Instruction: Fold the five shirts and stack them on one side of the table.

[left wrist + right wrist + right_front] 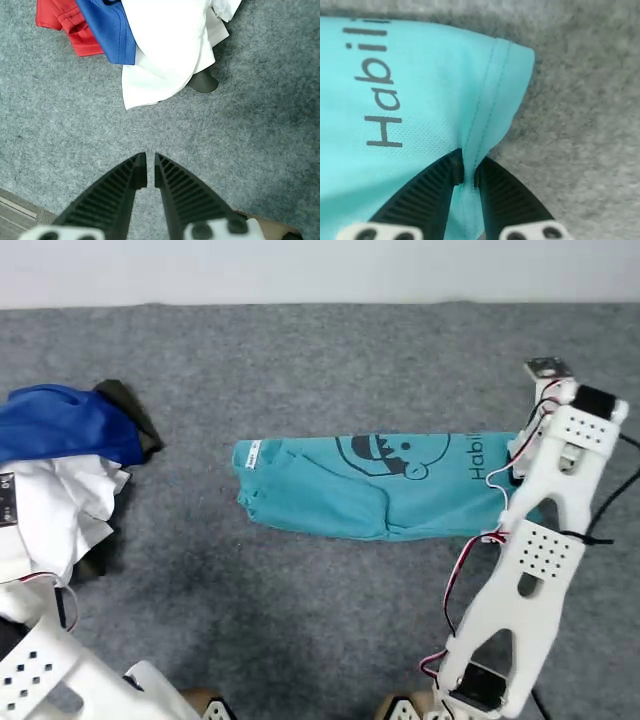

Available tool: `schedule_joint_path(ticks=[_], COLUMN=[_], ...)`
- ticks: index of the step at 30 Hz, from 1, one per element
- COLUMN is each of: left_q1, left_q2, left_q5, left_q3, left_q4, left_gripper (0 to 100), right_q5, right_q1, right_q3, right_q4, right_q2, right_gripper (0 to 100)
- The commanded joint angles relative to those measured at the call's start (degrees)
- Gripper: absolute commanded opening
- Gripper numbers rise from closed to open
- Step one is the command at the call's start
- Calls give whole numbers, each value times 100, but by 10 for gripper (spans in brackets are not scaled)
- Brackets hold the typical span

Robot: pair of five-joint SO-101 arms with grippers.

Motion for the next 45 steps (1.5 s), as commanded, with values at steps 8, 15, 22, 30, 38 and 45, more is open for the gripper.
schedule_joint_path(ticks=[8,15,22,30,38,45], left_q1=[35,35,35,35,35,35], left_q2=[-70,-70,-79,-79,-79,-79], left_q5=[-26,-26,-26,-26,-26,-26], left_q3=[-13,-13,-22,-57,-57,-40], left_q4=[-9,-9,-9,-26,-44,-44], left_gripper=[36,36,36,36,36,36], right_q5=[299,273,-35,-703,-1081,-1029], right_q1=[-743,-1631,-2589,-3890,-5042,-5613], right_q3=[853,1811,2312,2330,2356,2321], right_q4=[233,233,224,207,-277,-796], right_q2=[-1525,-2554,-3451,-3688,-3609,-2914], right_gripper=[9,9,9,9,9,10])
